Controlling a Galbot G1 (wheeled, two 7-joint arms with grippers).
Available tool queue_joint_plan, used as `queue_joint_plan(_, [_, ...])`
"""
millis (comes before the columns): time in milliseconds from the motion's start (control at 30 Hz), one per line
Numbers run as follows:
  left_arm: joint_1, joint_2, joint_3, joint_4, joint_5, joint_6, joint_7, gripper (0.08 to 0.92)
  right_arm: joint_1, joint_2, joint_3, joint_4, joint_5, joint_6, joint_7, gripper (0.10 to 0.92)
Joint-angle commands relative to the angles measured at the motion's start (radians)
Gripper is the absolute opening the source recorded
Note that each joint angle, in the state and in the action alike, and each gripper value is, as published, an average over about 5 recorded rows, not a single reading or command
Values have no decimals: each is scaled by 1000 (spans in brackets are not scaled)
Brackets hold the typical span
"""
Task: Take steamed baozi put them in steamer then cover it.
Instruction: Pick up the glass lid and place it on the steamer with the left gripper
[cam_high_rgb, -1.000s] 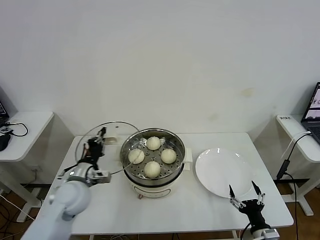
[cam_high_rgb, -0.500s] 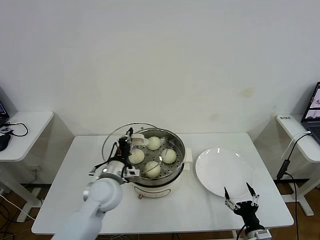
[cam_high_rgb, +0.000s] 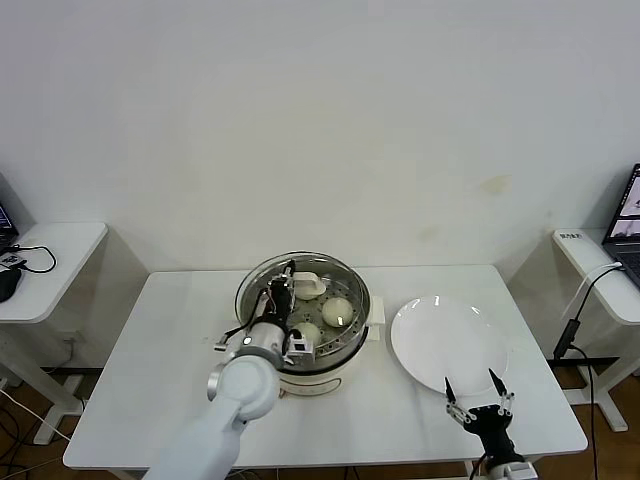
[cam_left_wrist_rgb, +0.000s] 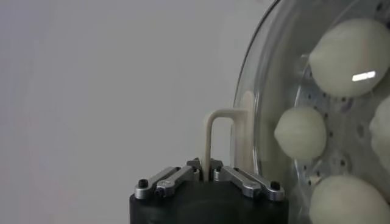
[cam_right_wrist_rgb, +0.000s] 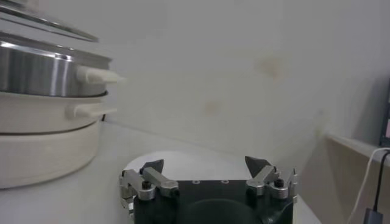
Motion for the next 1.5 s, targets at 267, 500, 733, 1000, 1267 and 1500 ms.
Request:
queue_joint_plan(267, [11, -50, 15, 40, 47, -10, 0, 153, -1, 2, -4, -2, -5, 2, -1, 823])
queue_joint_plan(500, [15, -50, 10, 50, 51, -19, -7, 153, -3, 1, -6, -3, -5, 3, -2, 823])
queue_joint_plan(733, [17, -55, 4, 48, 57, -31, -24, 153, -3, 1, -8, -3, -4, 4, -3, 823])
queue_joint_plan(1000, [63, -30, -8, -30, 53, -34, -26, 313, -5, 1, -8, -4, -5, 3, -3, 823])
queue_joint_plan(1267, [207, 40, -42, -216, 36, -60, -59, 539, -10, -1, -10, -6, -5, 2, -4, 823])
queue_joint_plan(1500, [399, 73, -83, -441, -31, -110, -139, 744, -13, -12, -16, -9, 2, 0, -5, 823])
